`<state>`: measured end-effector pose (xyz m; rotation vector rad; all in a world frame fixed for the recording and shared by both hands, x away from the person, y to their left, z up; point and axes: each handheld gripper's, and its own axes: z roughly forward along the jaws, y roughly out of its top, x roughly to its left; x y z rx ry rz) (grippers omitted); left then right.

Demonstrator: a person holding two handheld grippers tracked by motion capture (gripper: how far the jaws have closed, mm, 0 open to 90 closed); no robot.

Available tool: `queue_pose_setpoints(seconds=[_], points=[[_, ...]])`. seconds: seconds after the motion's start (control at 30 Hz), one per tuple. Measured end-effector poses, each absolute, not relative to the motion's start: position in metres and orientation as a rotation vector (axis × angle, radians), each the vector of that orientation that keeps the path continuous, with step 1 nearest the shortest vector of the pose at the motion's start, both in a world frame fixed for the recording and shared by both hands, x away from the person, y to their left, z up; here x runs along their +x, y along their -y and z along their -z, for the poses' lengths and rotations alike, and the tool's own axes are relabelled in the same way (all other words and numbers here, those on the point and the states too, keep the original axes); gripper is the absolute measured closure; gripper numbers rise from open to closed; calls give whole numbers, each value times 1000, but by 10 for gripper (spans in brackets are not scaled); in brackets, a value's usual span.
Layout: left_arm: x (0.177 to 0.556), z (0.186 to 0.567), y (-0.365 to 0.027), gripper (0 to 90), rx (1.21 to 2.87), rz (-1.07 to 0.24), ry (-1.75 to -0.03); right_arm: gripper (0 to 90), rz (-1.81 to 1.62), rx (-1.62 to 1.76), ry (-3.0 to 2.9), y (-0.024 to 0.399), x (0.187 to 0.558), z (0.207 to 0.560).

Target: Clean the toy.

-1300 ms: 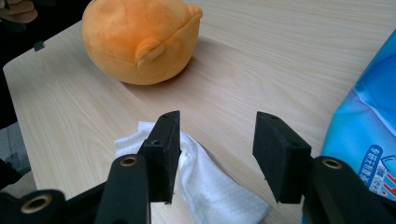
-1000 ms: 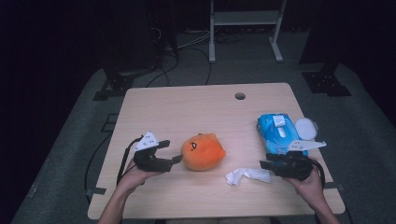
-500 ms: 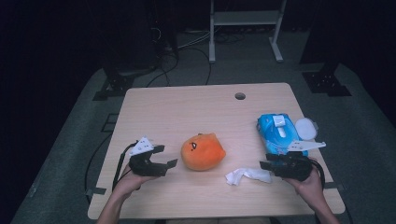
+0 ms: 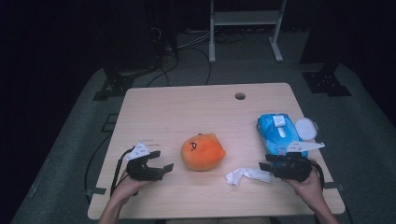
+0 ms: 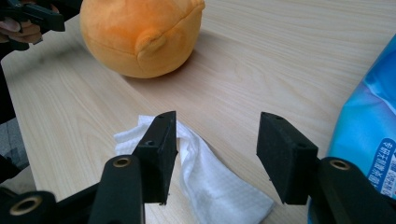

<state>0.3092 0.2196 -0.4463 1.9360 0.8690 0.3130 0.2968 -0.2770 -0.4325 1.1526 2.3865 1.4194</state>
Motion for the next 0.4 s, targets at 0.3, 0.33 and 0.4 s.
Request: queue_pose_setpoints(seconds=[0.3, 0.33, 0.4], points=[[309, 459, -223, 157, 1945, -361, -909, 434, -1425, 1134, -2385, 275, 294, 434], [309, 459, -223, 157, 1944, -366, -911, 428, -1429, 1136, -2383, 276, 294, 434], [309, 461, -223, 151, 1938, -376, -918, 415, -1436, 1141, -2383, 275, 293, 436]])
